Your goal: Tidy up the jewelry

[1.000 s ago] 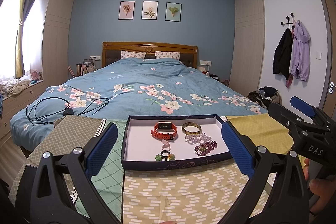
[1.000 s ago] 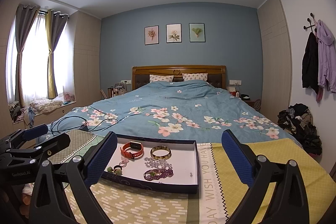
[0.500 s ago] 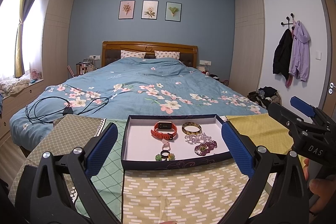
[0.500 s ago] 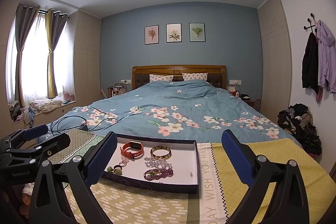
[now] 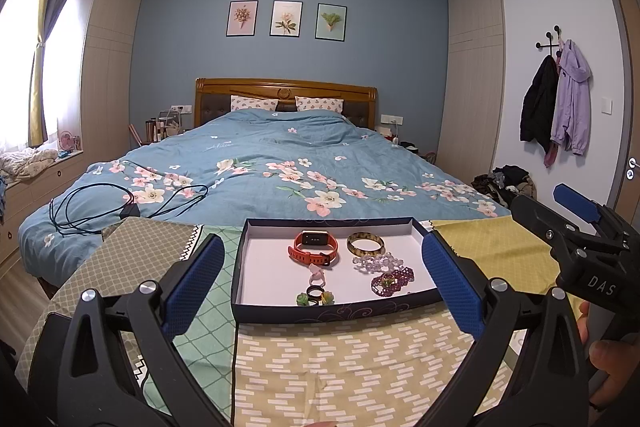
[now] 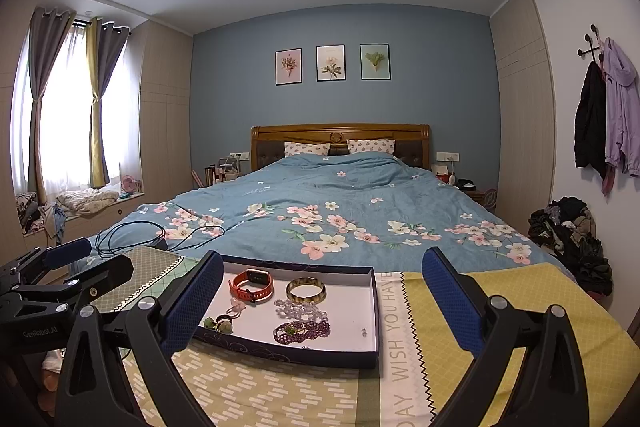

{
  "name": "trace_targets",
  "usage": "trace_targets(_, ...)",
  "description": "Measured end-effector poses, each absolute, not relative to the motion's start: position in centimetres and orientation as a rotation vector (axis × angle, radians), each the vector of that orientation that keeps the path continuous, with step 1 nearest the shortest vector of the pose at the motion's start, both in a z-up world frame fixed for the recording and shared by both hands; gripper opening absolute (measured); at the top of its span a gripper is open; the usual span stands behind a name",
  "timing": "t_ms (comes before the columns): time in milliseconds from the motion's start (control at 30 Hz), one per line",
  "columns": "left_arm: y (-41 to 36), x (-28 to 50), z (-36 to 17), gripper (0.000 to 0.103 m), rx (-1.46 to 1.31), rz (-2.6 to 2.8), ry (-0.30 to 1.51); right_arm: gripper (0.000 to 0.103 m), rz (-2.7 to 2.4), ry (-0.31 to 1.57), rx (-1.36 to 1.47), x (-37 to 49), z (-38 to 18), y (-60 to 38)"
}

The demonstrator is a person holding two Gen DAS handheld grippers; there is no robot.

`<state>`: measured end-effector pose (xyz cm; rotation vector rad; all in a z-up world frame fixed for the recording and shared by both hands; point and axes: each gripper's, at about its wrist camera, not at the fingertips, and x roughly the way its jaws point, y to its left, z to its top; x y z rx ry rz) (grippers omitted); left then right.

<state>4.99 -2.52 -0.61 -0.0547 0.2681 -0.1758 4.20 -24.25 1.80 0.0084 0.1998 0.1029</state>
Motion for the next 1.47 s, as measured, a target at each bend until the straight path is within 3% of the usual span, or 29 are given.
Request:
trace_targets(1267, -2.3, 4.6, -0.5, 0.097, -0.054, -0.153, 0.296, 0.096, 0.101, 0.208, -0.002, 4.3, 1.4, -24.3)
trace_targets(1467, -1.2, 5.9, -1.5, 0.097, -0.037, -0.132, 0.375, 0.096, 0.054, 0.314, -0.033, 5.6, -0.4, -27.6)
